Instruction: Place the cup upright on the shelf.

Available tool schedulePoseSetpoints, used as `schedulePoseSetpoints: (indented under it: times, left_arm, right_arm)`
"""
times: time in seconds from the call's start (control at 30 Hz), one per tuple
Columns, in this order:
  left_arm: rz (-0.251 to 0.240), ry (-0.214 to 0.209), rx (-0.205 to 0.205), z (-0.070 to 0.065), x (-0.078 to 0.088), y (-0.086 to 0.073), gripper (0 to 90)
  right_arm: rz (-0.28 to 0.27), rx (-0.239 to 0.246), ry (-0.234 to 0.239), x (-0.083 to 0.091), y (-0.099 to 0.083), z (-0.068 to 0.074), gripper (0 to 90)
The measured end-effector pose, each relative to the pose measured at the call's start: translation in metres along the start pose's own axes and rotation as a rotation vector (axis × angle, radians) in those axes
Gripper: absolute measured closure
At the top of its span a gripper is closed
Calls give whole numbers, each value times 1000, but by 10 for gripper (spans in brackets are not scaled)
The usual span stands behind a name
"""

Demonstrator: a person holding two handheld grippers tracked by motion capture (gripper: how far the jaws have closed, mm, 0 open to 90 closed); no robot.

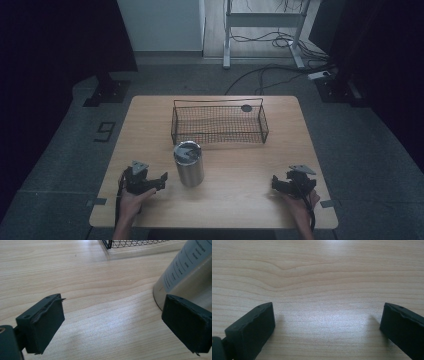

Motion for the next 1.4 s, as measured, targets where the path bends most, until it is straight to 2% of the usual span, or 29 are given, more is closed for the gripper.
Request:
schedulePoseSetpoints:
  times: [0.13, 0.33, 0.7, 0.77, 0.97, 1.17, 1.4]
  left_arm:
    - [-23, 10, 4, 0, 2, 2, 51]
    - [-53, -4, 9, -3, 8, 8, 56]
    - [-111, -59, 13, -15, 23, 21, 56]
    - [-127, -80, 7, -21, 28, 25, 54]
    - [-136, -114, -16, -31, 34, 30, 43]
    - [-145, -145, -27, -38, 37, 33, 34]
    - [-149, -187, -61, -52, 39, 35, 19]
  right_arm:
    - [0, -1, -1, 0, 0, 0, 0]
    - [-2, -2, -1, 0, 0, 0, 4]
    - [-8, 4, 4, 1, 0, -1, 13]
    - [-8, 4, 4, 1, 0, -1, 16]
    - [-9, 4, 5, 1, 0, -1, 17]
    - [-8, 4, 5, 1, 0, -1, 17]
    - [-9, 4, 5, 1, 0, -1, 17]
Point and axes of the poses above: each handheld gripper's, and its own axes: x roughly backward along the jaws, y roughly out of its top, z roughly to its left, the point moved 5 cm from there along -x, roughly forward along the jaws, and after that the axes turned 8 degrees about -z, right-handed, at the moved point
